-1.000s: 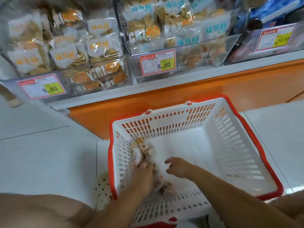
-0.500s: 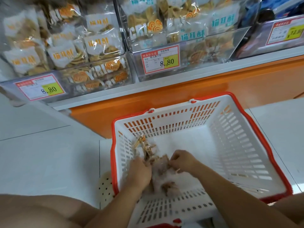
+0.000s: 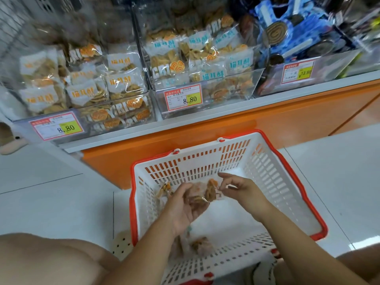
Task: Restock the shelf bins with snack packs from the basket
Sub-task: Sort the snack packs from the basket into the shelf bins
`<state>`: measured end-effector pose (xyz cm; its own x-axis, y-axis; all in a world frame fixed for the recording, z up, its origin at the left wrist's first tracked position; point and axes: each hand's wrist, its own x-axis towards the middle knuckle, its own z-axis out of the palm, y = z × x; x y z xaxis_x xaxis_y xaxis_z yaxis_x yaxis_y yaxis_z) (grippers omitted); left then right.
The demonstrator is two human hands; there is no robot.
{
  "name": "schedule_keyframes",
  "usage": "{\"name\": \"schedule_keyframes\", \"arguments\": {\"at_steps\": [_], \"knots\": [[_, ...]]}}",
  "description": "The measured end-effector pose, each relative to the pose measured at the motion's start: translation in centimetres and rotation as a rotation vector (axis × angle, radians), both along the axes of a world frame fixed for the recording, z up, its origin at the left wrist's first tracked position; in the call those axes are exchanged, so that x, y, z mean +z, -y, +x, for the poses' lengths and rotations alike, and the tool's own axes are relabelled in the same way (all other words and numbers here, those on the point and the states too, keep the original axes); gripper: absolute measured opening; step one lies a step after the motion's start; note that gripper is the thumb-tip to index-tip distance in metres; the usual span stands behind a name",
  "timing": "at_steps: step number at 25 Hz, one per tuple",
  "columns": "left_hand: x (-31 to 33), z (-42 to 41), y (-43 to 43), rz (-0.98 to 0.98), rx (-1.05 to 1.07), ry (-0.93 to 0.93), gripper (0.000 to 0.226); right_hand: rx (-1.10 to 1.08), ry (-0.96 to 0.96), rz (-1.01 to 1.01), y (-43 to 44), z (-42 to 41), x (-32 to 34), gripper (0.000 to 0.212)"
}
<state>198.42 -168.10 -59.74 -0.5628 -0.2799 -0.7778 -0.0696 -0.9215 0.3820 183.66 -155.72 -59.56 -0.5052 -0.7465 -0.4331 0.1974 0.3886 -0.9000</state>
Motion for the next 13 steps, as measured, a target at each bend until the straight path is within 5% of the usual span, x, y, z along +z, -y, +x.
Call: {"name": "schedule_keyframes", "arguments": {"at_steps": [4,13], "knots": [[0.27,-0.37,-0.55,-0.105,-0.02,-0.084,0.034,-0.175,0.147,0.021,-0.34,0.05,0.59,0.023],[0.53,0.23,-1.02,-0.1,-0.043,-0.175,0.036,-0.242,0.109,-0.017,-0.09,0.75,0.48,0.016]]}}
